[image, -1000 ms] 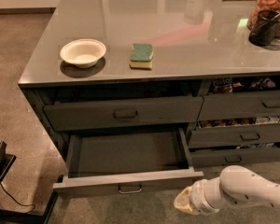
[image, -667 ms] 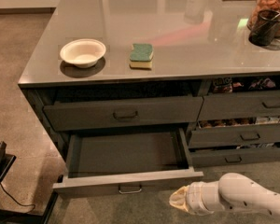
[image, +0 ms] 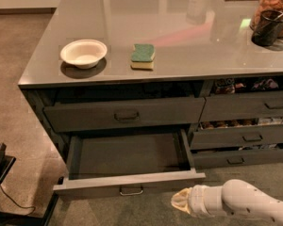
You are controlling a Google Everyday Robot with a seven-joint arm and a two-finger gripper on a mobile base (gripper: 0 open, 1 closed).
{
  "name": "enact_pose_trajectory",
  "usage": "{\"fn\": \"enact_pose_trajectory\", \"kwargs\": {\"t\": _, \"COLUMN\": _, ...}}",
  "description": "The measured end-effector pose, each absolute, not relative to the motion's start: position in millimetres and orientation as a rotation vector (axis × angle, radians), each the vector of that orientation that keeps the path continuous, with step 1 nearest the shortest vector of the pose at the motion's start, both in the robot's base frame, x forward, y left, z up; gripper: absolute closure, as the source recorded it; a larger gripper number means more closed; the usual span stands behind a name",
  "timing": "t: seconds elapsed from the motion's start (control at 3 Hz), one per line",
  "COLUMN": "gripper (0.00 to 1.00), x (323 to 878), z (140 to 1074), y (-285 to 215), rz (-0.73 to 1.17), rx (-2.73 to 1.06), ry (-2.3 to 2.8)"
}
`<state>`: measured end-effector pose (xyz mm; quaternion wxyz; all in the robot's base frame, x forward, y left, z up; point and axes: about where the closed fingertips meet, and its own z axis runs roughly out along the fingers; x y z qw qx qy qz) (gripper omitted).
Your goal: Close middle drawer
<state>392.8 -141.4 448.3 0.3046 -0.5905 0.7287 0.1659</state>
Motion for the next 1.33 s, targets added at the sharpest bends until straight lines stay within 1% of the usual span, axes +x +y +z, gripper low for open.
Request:
{"fn": "enact_pose_trajectory", "kwargs": {"t": 0.67, "gripper": 1.0, "x": 422.8, "z": 436.6, "y": -137.2, "rz": 0.298, "rx": -1.488, "ry": 1.802}}
{"fn": "enact_pose_trajectory", "kwargs": {"t": 1.33, "gripper": 1.0, "x": 452.0, "z": 418.5, "y": -123.7, "rz": 0.267, "rx": -1.416, "ry": 1.727}}
